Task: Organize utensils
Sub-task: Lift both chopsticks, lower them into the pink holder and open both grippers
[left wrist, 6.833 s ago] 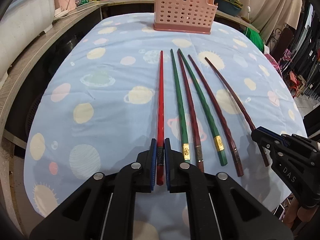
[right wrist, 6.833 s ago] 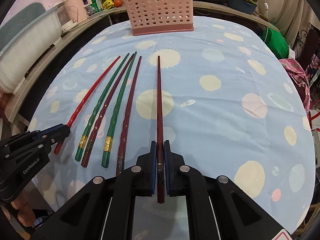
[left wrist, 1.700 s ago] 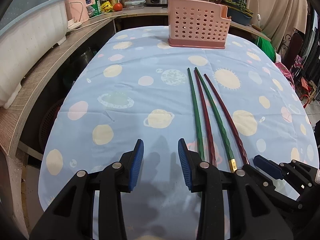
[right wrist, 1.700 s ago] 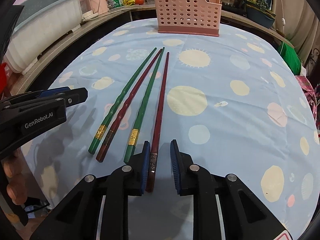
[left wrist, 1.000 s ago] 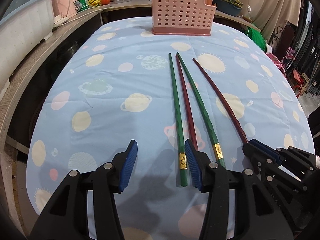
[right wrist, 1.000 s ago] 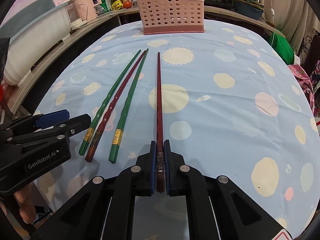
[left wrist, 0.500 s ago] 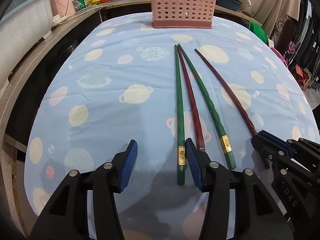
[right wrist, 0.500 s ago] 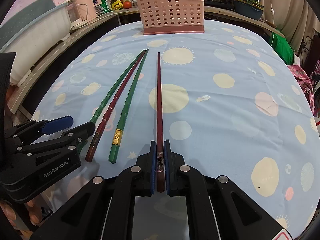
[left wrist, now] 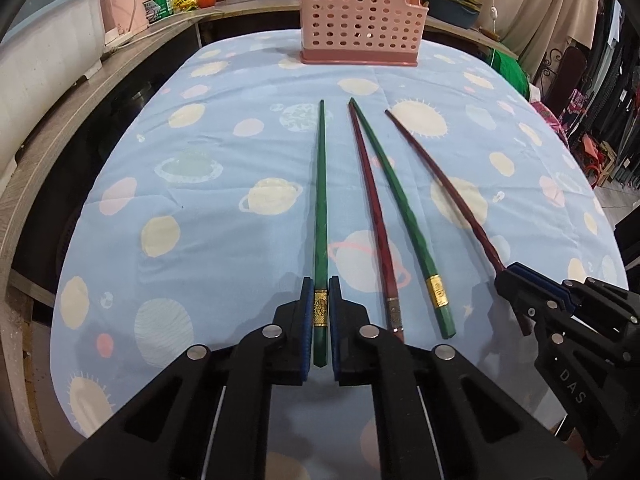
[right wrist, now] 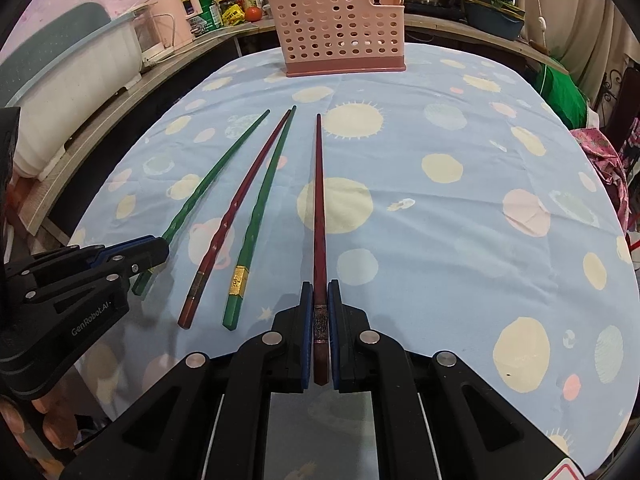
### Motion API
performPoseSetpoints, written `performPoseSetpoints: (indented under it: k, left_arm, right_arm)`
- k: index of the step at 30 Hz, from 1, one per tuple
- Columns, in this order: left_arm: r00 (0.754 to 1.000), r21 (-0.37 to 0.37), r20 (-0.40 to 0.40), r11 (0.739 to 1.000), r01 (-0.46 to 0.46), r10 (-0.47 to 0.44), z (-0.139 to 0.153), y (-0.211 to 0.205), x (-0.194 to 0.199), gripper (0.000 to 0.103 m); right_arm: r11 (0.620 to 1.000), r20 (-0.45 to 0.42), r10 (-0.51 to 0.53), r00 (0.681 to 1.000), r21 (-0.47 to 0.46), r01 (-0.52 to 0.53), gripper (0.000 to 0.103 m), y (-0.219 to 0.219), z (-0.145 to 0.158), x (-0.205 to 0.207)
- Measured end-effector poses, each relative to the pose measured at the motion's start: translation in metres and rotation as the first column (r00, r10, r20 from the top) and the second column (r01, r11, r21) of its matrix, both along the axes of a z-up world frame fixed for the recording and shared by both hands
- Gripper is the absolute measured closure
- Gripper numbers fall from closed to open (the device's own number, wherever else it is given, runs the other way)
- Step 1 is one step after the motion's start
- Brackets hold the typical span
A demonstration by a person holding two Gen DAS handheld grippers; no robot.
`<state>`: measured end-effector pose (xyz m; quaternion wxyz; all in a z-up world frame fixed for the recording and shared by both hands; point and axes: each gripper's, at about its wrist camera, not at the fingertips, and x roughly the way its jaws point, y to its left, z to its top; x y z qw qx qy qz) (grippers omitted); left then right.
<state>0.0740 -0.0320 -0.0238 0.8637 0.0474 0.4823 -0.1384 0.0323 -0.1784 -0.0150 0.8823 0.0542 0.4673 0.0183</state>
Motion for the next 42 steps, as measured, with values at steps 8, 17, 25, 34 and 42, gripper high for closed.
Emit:
performPoseSetpoints:
  k: [8, 17, 25, 34, 42]
  left_arm:
    - [0.999, -0.053, 0.050, 0.999, -0.013, 0.015, 0.045, 0.005, 0.014, 0.096]
    - [0.984, -0.106, 0.172, 0.994, -0.032, 0.050, 0.117, 0.010, 0.067, 0.096]
    - [0.960, -0.118, 0.275, 0.993, -0.024, 0.056, 0.177, -0.004, 0.125, 0.096]
    - [0.917, -0.181, 0.388, 0.983, -0.026, 0.095, 0.251, -0.014, 0.178, 0.096]
    - [0.854, -0.201, 0.500, 0.978, -0.048, 0.145, 0.306, -0.027, 0.223, 0.096]
  right_arm:
    - [1.000, 0.094, -0.020, 0.995, 0.013, 0.019, 0.096, -0.015, 0.044, 0.008]
    - [0.998, 0.238, -0.056, 0.970, 0.037, 0.048, 0.096, -0.049, 0.113, 0.050]
    - [0.997, 0.366, -0.057, 0.929, 0.068, 0.034, 0.096, -0.067, 0.181, 0.106]
    - [0.994, 0.488, -0.077, 0.869, 0.106, 0.029, 0.096, -0.079, 0.243, 0.166]
    - [0.988, 0.568, -0.114, 0.815, 0.153, 0.032, 0.096, -0.089, 0.276, 0.223]
